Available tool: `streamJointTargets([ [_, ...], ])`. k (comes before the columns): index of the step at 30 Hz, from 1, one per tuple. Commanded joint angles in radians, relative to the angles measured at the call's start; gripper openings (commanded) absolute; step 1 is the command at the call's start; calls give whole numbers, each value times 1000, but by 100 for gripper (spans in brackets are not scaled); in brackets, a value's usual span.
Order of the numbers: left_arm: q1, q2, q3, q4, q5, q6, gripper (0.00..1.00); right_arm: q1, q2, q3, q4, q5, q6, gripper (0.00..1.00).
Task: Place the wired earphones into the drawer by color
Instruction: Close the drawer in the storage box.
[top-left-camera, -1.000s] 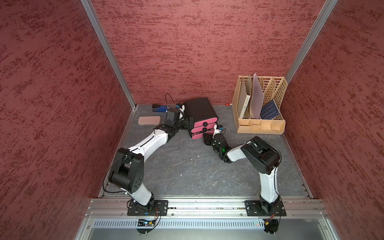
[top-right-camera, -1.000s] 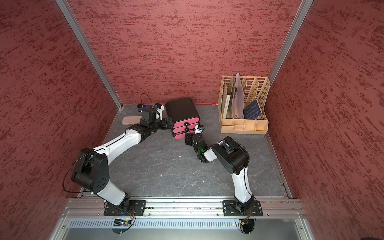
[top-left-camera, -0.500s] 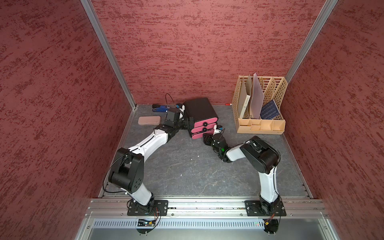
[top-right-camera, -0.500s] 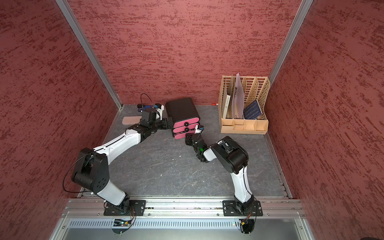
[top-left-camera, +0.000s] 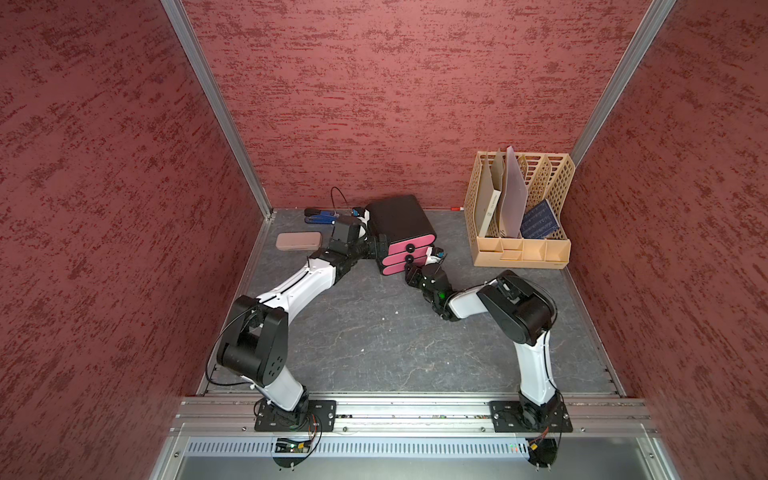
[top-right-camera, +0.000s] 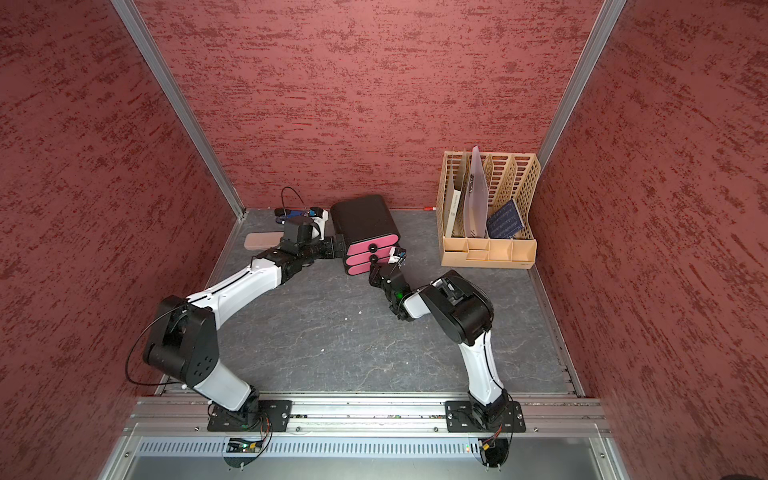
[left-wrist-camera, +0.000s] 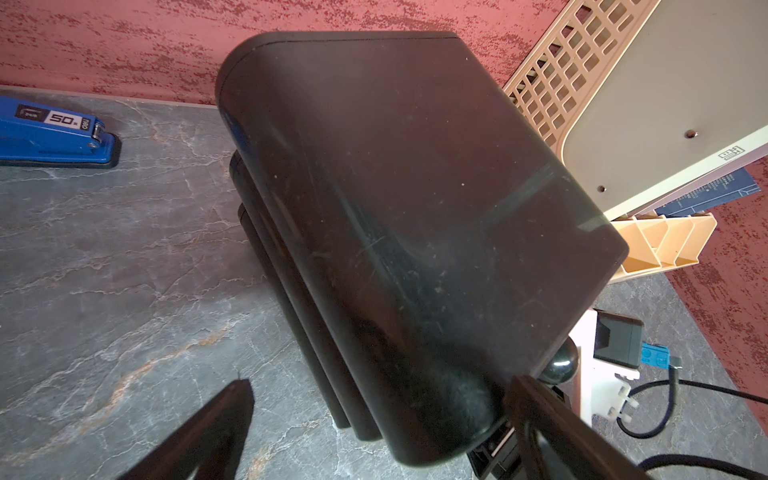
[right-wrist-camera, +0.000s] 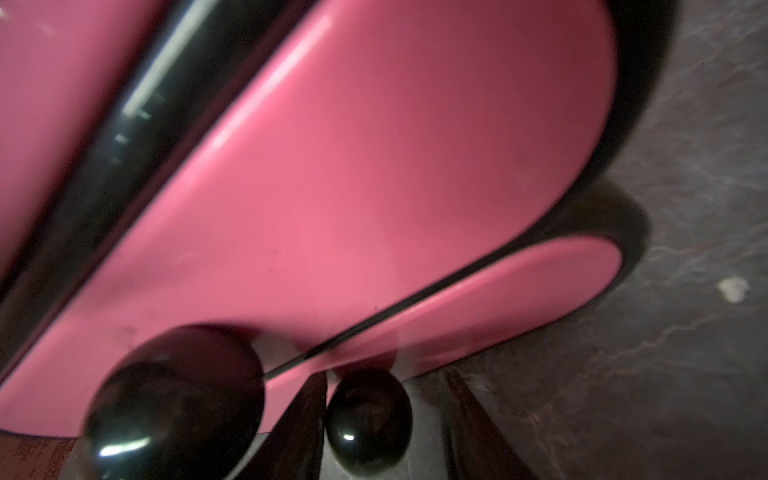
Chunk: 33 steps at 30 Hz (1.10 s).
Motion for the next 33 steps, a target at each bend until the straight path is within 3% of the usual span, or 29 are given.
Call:
streamJointTargets([
  [1,-7,-8,-5,-44,-5,17,100,-9,9,5,9,23,0,47],
  [12,28,-130,-56,-9,13,-22,100,-19,-187,-183,2,-6,-82,49],
  [19,47,-236,-115,30,3,-32,100,-54,-317,-252,-103,-76,-149,51],
  [25,48,-230,-115,24,31,-40,100,-57,-297,-203,-161,-149,-159,51],
  [33,48,-257,-162,41,39,-43,100,-57,-210,-139,-155,-110,-102,51],
])
